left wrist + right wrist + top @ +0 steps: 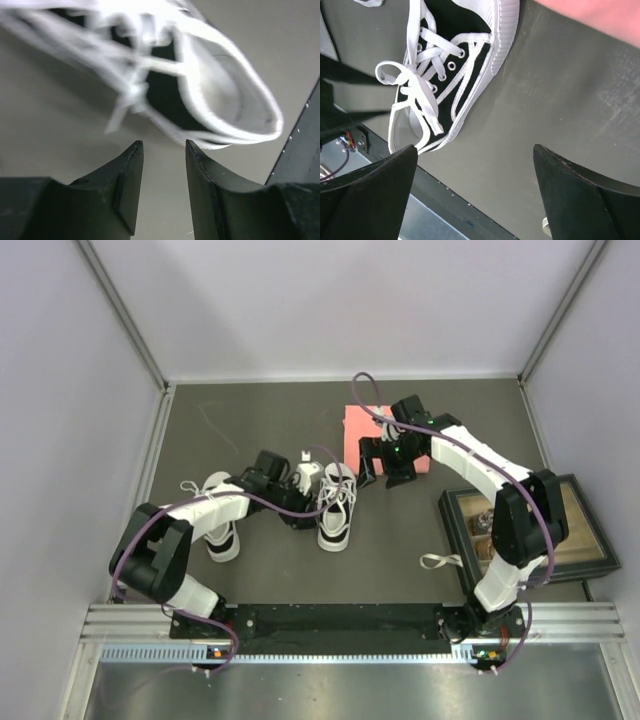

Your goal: Tie the shoes

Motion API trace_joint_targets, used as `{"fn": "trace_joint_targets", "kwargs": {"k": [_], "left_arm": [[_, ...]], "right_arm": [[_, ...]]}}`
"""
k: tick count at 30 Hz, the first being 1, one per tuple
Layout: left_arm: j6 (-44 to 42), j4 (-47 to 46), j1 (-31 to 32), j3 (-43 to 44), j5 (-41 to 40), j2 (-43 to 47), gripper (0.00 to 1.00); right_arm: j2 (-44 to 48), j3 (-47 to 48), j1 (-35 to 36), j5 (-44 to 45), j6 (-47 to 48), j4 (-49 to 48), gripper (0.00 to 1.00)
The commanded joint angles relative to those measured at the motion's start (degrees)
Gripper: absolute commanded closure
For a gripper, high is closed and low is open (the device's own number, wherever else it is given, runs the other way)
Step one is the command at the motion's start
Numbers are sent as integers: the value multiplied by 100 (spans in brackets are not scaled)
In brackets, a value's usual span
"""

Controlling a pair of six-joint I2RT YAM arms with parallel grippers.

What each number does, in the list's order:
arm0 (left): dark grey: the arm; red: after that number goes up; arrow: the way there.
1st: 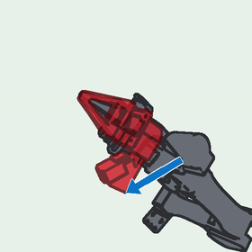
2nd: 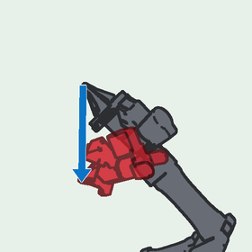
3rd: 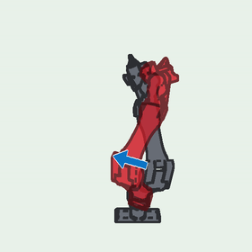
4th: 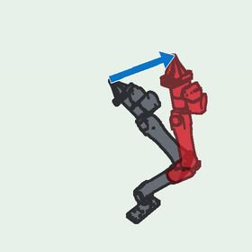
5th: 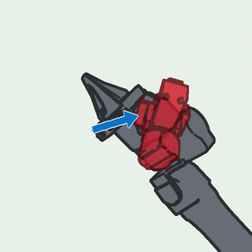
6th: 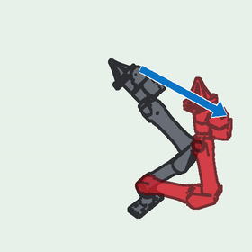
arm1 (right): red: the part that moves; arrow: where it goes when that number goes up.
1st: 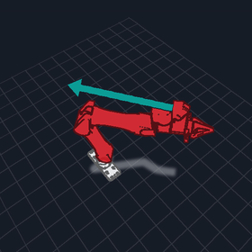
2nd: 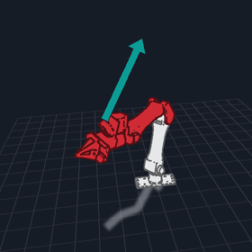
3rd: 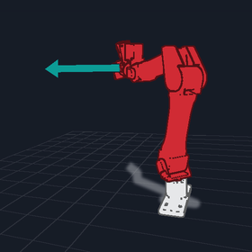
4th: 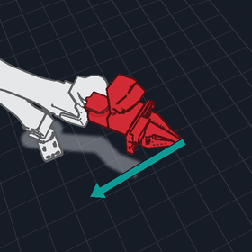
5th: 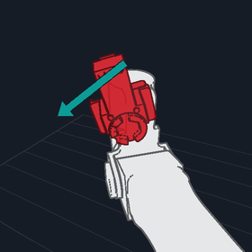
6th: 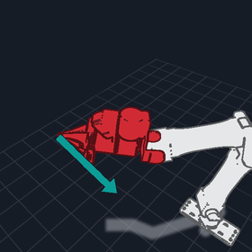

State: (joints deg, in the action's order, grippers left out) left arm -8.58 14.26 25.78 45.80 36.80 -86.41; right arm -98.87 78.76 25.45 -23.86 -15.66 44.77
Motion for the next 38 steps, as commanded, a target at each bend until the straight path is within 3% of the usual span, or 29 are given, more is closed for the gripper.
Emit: {"fn": "trace_joint_targets", "kwargs": {"k": [1, 5, 12, 13, 15, 16, 20, 23, 28, 38], "left_arm": [[-101, -292, 489, 60, -269, -15, 56], [-55, -117, 560, 228, -313, -87, 57], [-127, 700, 332, 446, -278, 1221, 39], [91, 857, 270, 656, -409, 1354, 26], [111, 1349, -19, 1068, -446, 1643, 14], [102, 1508, -160, 1210, -393, 1723, 2], [453, 2044, -1247, 1835, -147, 1847, 1], [655, 2563, -1522, 2231, -742, 1724, 2], [717, 2845, -1611, 1986, -1550, 1838, 2], [988, 2495, -1611, 1019, -2149, 2313, 2]], "right_arm": [[465, -220, -119, -14, -165, -144, 1], [658, -361, -128, 74, -200, -153, 1], [1106, -554, -190, 39, -209, -486, 1], [1246, -564, -225, -39, -201, -548, 1], [1378, -572, -260, -58, -218, -706, 1], [1475, -607, -277, -101, -227, -785, 1], [2011, -853, -339, -23, -315, -1032, 1], [2520, -1177, -365, 100, -306, -1050, 1], [3452, -1854, -357, 390, -315, -821, 1], [4446, -2735, -357, 689, -411, -443, 1]]}}
